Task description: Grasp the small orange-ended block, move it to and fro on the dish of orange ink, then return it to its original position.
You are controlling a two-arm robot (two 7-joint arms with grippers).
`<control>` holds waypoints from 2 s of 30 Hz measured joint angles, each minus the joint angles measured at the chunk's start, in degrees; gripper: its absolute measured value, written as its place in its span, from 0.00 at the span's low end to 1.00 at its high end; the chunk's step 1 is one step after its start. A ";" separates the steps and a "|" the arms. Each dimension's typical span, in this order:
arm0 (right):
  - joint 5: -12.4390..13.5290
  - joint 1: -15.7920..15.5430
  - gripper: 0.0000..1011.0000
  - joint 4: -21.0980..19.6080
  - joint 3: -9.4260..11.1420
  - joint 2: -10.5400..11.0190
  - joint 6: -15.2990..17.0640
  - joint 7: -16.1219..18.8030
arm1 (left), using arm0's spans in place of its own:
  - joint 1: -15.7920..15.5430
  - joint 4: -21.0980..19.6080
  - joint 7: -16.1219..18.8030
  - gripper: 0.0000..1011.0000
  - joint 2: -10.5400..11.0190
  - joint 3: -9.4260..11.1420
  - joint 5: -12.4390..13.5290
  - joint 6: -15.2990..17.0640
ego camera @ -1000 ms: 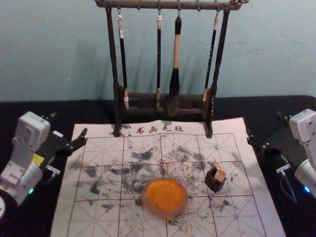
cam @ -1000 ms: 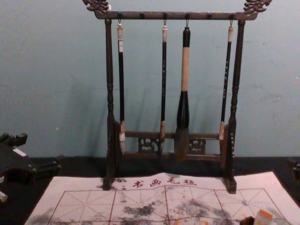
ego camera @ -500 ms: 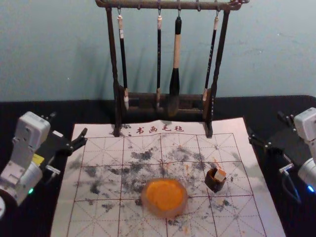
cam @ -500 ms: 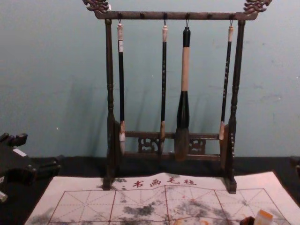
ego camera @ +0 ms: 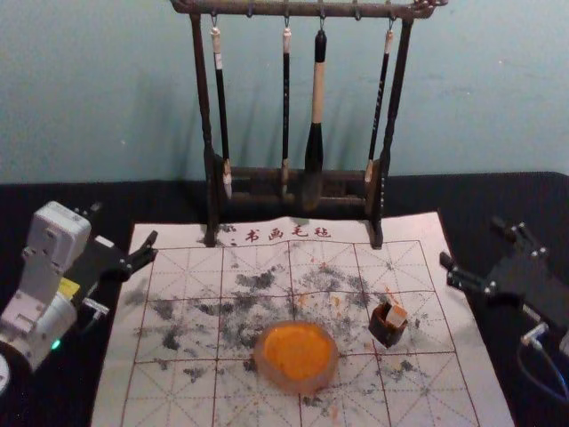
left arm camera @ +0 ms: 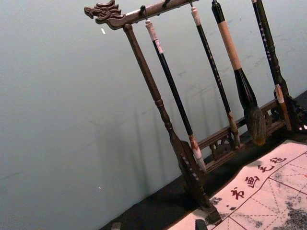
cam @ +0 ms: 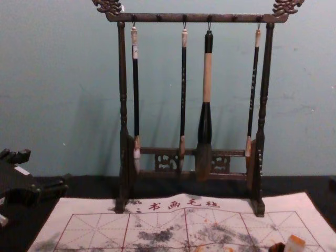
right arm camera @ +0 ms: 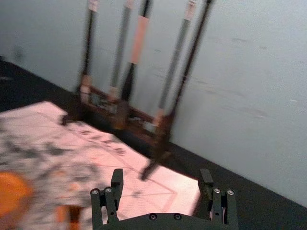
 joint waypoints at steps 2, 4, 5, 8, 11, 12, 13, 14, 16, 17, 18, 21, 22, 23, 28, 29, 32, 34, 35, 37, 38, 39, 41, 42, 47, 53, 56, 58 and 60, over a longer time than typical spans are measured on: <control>0.95 -0.78 0.99 -0.72 0.18 0.62 -0.37 1.88 | 0.00 0.00 0.00 0.99 0.00 0.00 0.00 0.00; 1.99 -1.60 0.99 -1.53 0.23 1.41 -0.86 4.65 | 0.00 0.00 0.00 0.99 0.00 0.00 0.00 0.00; 2.42 -1.89 0.99 -1.85 0.15 1.84 -1.07 6.34 | 0.00 0.00 0.00 0.99 0.00 0.00 0.00 0.00; 2.73 -2.04 0.99 -2.02 -0.24 2.22 -1.09 8.58 | 0.00 0.00 0.00 0.99 0.00 0.00 0.00 0.00; 2.79 -1.85 0.99 -1.83 -0.97 2.35 -0.65 10.95 | 0.00 0.00 0.00 0.99 0.00 0.00 0.00 0.00; 2.75 -1.73 0.99 -1.65 -1.19 2.33 -0.44 11.41 | 0.00 0.00 0.00 0.99 0.00 0.00 0.00 0.00; 2.55 -1.44 0.99 -1.30 -1.62 2.18 0.02 12.19 | 0.00 0.00 0.00 0.99 0.00 0.00 0.00 0.00; 2.40 -1.29 0.99 -1.14 -1.82 2.09 0.26 12.55 | 0.00 0.00 0.00 0.99 0.00 0.00 0.00 0.00; 1.88 -0.92 0.99 -0.63 -2.27 1.80 0.87 13.37 | 0.00 0.00 0.00 0.99 0.00 0.00 0.00 0.00; 1.66 -0.77 0.99 -0.45 -2.44 1.68 1.07 13.63 | 0.00 0.00 0.00 0.99 0.00 0.00 0.00 0.00; 1.43 -0.65 0.99 -0.29 -2.59 1.57 1.26 13.89 | 0.00 0.00 0.00 0.99 0.00 0.00 0.00 0.00; 0.09 -0.03 0.99 0.62 -3.32 0.96 1.99 14.78 | 0.00 0.00 0.00 0.99 0.00 0.00 0.00 0.00; 0.09 -0.03 0.99 0.62 -3.32 0.96 1.99 14.78 | 0.00 0.00 0.00 0.99 0.00 0.00 0.00 0.00; -0.41 0.14 0.99 0.88 -3.53 0.72 2.17 15.03 | 0.00 0.00 0.00 0.99 0.00 0.00 0.00 0.00; -1.99 0.79 0.99 1.88 -3.98 -0.26 2.73 15.60 | 0.00 0.00 0.00 0.99 0.00 0.00 0.00 0.00; -2.18 0.93 0.99 2.06 -4.02 -0.46 2.84 15.63 | 0.00 0.00 0.00 0.99 0.00 0.00 0.00 0.00; -2.77 1.56 0.99 2.92 -4.06 -1.36 3.42 15.69 | 0.00 0.00 0.00 0.99 0.00 0.00 0.00 0.00; -3.04 1.82 0.99 3.31 -4.06 -1.76 3.64 15.72 | 0.00 0.00 0.00 0.99 0.00 0.00 0.00 0.00; -3.31 2.12 0.99 3.69 -4.06 -2.12 3.82 15.79 | 0.00 0.00 0.00 0.99 0.00 0.00 0.00 0.00; -3.83 2.61 0.99 4.28 -4.06 -2.68 4.08 16.00 | 0.00 0.00 0.00 0.99 0.00 0.00 0.00 0.00; -3.83 2.61 0.99 4.28 -4.06 -2.68 4.08 16.00 | 0.00 0.00 0.00 0.99 0.00 0.00 0.00 0.00; -4.17 2.92 0.99 4.66 -4.09 -3.03 4.23 16.17 | 0.00 0.00 0.00 0.99 0.00 0.00 0.00 0.00; -4.64 3.30 0.99 5.22 -4.17 -3.52 4.44 16.42 | 0.00 0.00 0.00 0.99 0.00 0.00 0.00 0.00; -4.64 3.30 0.99 5.22 -4.17 -3.52 4.44 16.42 | 0.00 0.00 0.00 0.99 0.00 0.00 0.00 0.00; -5.61 3.82 0.99 6.19 -4.15 -4.52 5.16 16.84 | 0.00 0.00 0.00 0.99 0.00 0.00 0.00 0.00; -6.27 3.87 0.99 6.54 -3.71 -5.21 5.69 17.04 | 0.00 0.00 0.00 0.99 0.00 0.00 0.00 0.00; -6.58 3.81 0.99 6.58 -3.29 -5.60 5.99 17.03 | 0.00 0.00 0.00 0.99 0.00 0.00 0.00 0.00; -6.69 3.72 0.99 6.59 -3.10 -5.76 6.15 16.95 | 0.00 0.00 0.00 0.99 0.00 0.00 0.00 0.00; -6.69 3.72 0.99 6.58 -3.10 -5.74 6.15 16.94 | 0.00 0.00 0.00 0.99 0.00 0.00 0.00 0.00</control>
